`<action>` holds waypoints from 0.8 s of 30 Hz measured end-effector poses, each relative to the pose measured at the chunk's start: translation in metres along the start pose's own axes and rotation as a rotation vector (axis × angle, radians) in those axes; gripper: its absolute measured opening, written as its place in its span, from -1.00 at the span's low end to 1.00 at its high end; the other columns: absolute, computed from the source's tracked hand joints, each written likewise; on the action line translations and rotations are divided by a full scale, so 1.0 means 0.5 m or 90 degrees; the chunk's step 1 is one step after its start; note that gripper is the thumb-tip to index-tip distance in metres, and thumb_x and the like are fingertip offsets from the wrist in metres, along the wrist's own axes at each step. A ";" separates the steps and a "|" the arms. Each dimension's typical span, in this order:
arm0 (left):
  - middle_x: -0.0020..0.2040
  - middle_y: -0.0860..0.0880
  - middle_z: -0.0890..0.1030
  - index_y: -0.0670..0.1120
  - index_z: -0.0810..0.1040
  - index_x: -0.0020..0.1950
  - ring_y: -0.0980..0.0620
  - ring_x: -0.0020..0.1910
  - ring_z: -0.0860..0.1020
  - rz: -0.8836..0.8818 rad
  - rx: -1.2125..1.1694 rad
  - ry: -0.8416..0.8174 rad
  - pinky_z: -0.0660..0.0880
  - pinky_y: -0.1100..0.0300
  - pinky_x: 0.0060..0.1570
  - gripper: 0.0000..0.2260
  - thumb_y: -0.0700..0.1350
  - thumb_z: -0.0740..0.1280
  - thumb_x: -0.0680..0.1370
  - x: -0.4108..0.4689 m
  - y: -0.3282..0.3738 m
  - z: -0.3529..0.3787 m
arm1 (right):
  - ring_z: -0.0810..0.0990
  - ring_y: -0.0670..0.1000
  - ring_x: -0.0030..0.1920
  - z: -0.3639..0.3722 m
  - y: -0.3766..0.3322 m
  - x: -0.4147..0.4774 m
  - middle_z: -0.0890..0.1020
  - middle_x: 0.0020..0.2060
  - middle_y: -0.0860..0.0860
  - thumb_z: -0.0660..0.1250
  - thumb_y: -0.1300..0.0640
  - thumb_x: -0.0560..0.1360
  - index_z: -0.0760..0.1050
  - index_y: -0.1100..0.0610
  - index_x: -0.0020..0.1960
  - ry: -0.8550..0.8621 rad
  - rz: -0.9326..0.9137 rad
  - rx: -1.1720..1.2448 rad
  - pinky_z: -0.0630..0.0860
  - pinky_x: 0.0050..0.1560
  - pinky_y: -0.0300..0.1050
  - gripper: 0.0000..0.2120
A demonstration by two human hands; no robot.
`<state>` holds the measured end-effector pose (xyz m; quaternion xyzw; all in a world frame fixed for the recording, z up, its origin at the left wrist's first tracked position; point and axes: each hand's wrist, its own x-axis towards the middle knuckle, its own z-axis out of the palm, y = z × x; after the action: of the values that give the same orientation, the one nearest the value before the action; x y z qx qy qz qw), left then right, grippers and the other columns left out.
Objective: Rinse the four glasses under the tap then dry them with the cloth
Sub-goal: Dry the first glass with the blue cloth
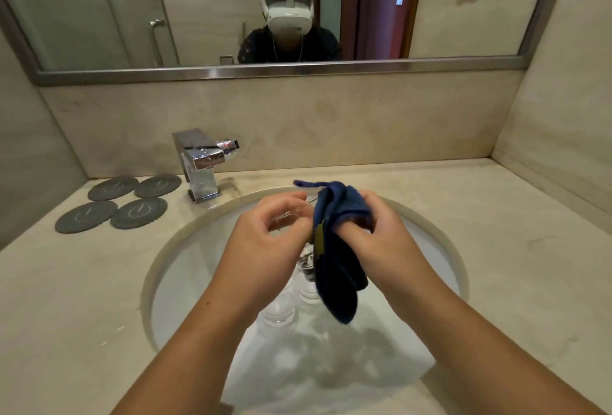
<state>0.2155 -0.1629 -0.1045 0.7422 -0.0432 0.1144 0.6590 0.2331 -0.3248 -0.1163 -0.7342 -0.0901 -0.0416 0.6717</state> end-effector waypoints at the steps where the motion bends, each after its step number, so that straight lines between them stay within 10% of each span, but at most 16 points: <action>1: 0.22 0.19 0.70 0.03 0.75 -0.06 0.13 0.14 0.69 0.003 0.003 -0.007 0.59 0.03 0.11 -0.86 -0.19 0.43 0.59 0.000 0.000 0.000 | 0.72 -0.03 0.10 0.000 0.002 0.001 0.76 0.00 -0.08 0.43 -0.03 0.53 0.60 -0.02 0.18 -0.023 0.050 0.036 0.63 0.00 -0.15 -0.76; 8: 0.21 0.22 0.68 0.08 0.73 -0.12 0.15 0.11 0.70 0.049 0.013 -0.032 0.59 0.10 0.13 -0.84 -0.20 0.52 0.53 -0.012 0.007 0.003 | 0.77 0.01 0.09 0.004 -0.006 -0.007 0.79 0.07 0.04 0.06 -0.23 0.72 0.77 -0.03 0.09 -0.118 0.203 0.246 0.57 0.15 -0.01 -0.46; 14: 0.16 0.28 0.68 0.22 0.67 0.04 0.21 0.17 0.68 0.056 0.019 -0.057 0.59 0.33 -0.08 -0.76 -0.14 0.52 0.53 -0.014 0.014 -0.003 | 0.75 0.07 0.13 0.001 0.002 -0.002 0.78 0.07 0.04 0.08 -0.41 0.61 0.78 -0.05 0.05 -0.138 0.217 0.261 0.57 0.25 0.10 -0.39; 20: 0.21 0.26 0.58 0.32 0.46 0.31 0.31 0.09 0.60 0.046 0.175 0.029 0.54 0.25 0.01 -0.47 0.39 0.37 0.36 -0.009 0.001 0.005 | 0.76 0.11 0.12 0.012 0.010 0.007 0.76 0.10 0.06 0.44 -0.39 0.43 0.59 0.07 0.33 0.002 0.160 0.250 0.65 0.12 0.13 -0.33; 24: 0.24 0.21 0.63 0.28 0.46 0.40 0.28 0.06 0.67 -0.011 0.066 -0.046 0.65 0.24 -0.03 -0.49 0.39 0.22 0.48 -0.015 -0.003 0.027 | 0.75 -0.02 0.09 0.003 0.016 0.006 0.76 -0.02 -0.16 0.38 -0.27 0.56 0.49 -0.22 0.27 0.070 0.096 0.167 0.67 0.22 0.20 -0.67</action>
<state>0.2099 -0.1765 -0.1092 0.7795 -0.0547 0.0840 0.6183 0.2372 -0.3235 -0.1238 -0.6415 -0.0025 -0.0188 0.7669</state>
